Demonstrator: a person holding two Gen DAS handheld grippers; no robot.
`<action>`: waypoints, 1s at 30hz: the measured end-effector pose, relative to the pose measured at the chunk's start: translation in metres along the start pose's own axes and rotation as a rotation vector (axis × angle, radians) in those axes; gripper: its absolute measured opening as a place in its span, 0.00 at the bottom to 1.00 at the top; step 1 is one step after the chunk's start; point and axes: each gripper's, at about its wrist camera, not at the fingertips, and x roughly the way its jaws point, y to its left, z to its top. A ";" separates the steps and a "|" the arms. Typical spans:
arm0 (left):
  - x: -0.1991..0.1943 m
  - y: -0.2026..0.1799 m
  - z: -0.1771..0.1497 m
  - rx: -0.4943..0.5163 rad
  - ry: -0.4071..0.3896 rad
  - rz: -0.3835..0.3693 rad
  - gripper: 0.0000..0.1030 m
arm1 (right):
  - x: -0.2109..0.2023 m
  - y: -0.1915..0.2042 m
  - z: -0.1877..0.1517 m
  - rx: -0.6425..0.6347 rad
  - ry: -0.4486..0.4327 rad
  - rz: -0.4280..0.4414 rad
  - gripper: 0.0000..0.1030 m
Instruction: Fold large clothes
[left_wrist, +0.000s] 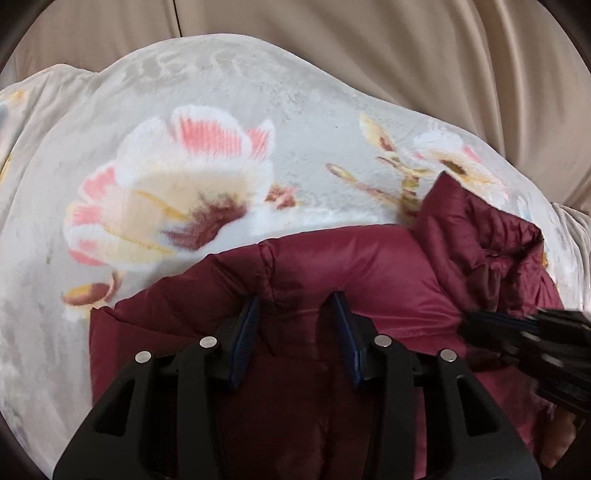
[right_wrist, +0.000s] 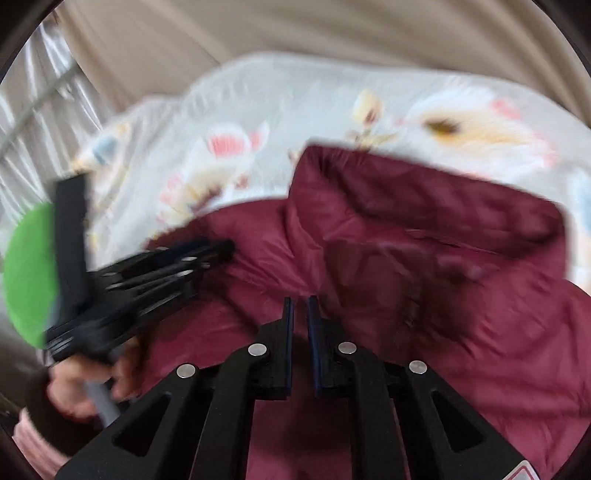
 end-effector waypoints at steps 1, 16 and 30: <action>0.001 0.000 -0.002 0.004 -0.008 0.003 0.38 | 0.007 -0.012 0.005 0.029 -0.006 0.002 0.00; -0.033 -0.087 0.009 0.103 -0.019 -0.237 0.40 | -0.095 -0.114 -0.048 0.177 -0.171 -0.053 0.09; 0.023 -0.160 -0.001 0.155 0.005 -0.117 0.41 | -0.129 -0.190 -0.099 0.410 -0.273 -0.218 0.00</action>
